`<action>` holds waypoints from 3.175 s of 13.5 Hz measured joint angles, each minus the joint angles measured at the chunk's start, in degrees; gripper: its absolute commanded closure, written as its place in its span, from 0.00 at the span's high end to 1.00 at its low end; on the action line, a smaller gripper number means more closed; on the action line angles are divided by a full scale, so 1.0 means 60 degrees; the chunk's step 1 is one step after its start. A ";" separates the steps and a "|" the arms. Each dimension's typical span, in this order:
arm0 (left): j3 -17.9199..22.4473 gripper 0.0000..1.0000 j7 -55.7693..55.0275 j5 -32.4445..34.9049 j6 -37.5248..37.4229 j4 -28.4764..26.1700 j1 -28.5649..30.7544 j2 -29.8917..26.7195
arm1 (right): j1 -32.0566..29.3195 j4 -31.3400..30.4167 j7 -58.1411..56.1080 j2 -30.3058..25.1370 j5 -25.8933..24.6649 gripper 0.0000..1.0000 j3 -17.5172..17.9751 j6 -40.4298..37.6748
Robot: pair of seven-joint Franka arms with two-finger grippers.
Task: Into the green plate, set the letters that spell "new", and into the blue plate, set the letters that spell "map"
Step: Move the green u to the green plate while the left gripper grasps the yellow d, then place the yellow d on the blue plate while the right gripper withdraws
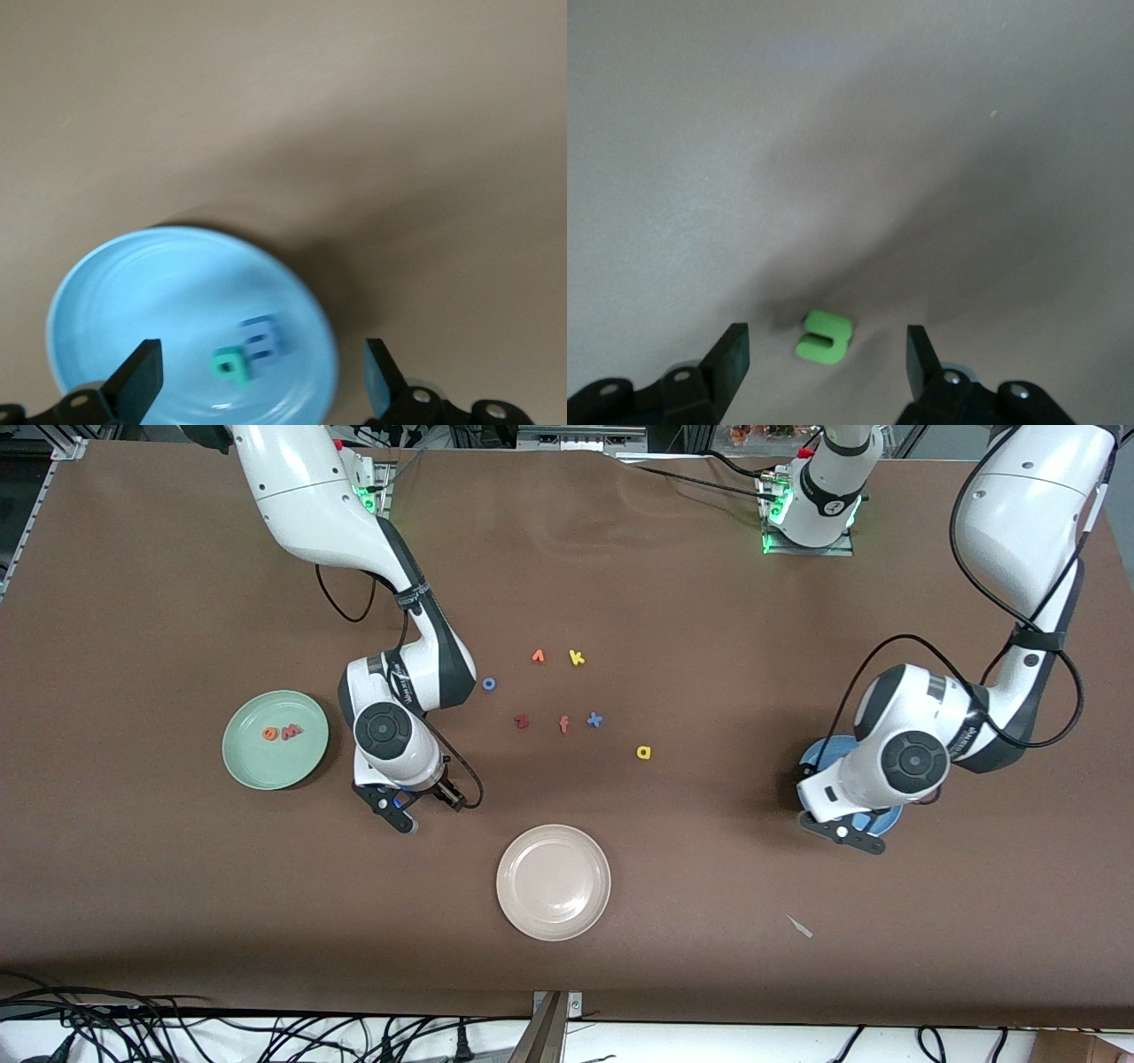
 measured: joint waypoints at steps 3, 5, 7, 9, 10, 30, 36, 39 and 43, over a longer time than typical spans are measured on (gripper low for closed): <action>-0.0075 1.00 -0.0365 -0.1118 -0.0041 0.0042 -0.0886 0.0002 | 0.0003 -0.0010 0.0144 0.0114 0.0244 0.53 0.0006 0.0050; -0.0104 1.00 -0.1280 -0.1250 -0.0033 0.0042 -0.1655 0.0006 | 0.0002 -0.0042 0.0180 0.0165 0.0249 0.40 0.0006 0.0154; -0.0117 1.00 -0.2177 -0.1256 0.0202 0.0035 -0.2414 0.0028 | 0.0002 -0.0052 0.0209 0.0200 0.0256 0.18 0.0007 0.0181; -0.0113 1.00 -0.2916 -0.1257 0.0705 -0.0018 -0.2976 0.0143 | 0.0004 -0.0051 0.0219 0.0213 0.0274 0.16 0.0008 0.0229; -0.0101 1.00 -0.3322 -0.1257 0.1086 -0.0040 -0.3176 0.0291 | 0.0003 -0.0050 0.0224 0.0211 0.0276 0.16 0.0006 0.0229; 0.0094 0.00 -0.5027 -0.0646 0.2193 -0.0072 -0.3743 0.1437 | -0.0086 -0.4124 -0.8022 -0.2470 0.0278 1.00 -0.3954 -0.1046; 0.0063 0.00 -0.4043 -0.0677 0.0571 0.0324 -0.2885 0.0882 | -0.0011 -0.1897 -0.8261 -0.3927 0.0267 1.00 -0.4042 -0.2750; -0.0121 0.00 -0.2049 -0.0893 -0.1191 0.0361 -0.1567 0.0000 | -0.0003 -0.0347 -0.8340 -0.3971 0.0179 1.00 -0.4051 -0.3618; -0.0043 0.00 -0.0092 -0.0803 -0.1616 0.0262 -0.0297 -0.0202 | -0.0347 0.1120 -0.8347 -0.3883 0.0138 1.00 -0.3855 -0.3761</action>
